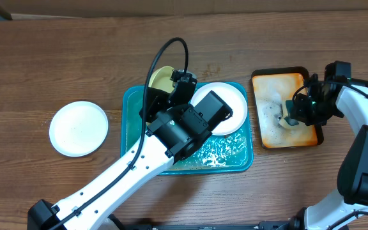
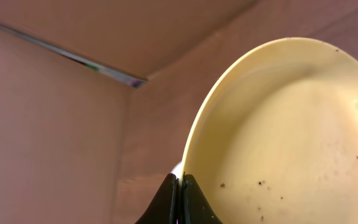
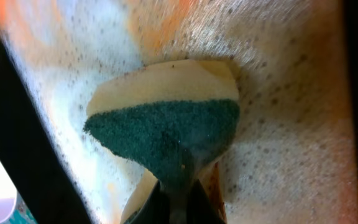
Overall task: Clean dirty plates on tray and stack at the side
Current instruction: 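Carry the yellow plate left and stack it on the white plate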
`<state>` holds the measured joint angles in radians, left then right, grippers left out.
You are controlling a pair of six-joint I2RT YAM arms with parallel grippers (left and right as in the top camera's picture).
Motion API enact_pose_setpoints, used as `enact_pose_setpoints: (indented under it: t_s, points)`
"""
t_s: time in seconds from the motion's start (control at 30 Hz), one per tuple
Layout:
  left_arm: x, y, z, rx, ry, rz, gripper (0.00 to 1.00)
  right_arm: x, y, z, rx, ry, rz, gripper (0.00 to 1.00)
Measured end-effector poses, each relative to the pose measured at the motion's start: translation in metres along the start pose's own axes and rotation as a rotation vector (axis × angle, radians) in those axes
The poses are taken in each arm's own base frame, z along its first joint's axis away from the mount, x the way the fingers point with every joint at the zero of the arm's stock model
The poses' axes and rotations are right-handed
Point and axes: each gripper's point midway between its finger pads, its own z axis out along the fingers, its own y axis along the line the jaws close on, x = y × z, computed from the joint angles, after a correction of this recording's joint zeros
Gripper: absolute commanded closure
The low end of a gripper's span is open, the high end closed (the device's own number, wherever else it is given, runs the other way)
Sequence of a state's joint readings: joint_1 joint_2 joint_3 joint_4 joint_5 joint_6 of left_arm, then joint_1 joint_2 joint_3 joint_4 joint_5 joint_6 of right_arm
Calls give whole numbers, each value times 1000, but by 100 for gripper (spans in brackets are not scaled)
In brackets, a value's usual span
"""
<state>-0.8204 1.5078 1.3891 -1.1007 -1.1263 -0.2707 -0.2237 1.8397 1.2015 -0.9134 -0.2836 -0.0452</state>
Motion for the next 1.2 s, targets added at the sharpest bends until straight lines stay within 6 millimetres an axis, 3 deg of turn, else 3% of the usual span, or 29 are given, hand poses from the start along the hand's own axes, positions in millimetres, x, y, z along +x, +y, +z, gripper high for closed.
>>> enact_pose_setpoints:
  t_s: [0.17,0.47,0.73,0.87,1.03,1.2]
  points:
    - [26,5,21,43,134,-45,96,9,12,-2,19,50,-58,96]
    - [71,9,59,173,396,-246,96,-9,25,0,189,-13,-208,96]
    - [106,16,84,288,600,-451,96,7,16,32,203,-19,-218,96]
    - [122,26,95,306,672,-538,96,7,17,34,192,-41,-197,96]
    - [133,34,104,323,722,-622,96,9,18,32,192,-27,-180,96]
    - [131,32,109,393,729,-693,96,13,22,16,195,26,-158,96]
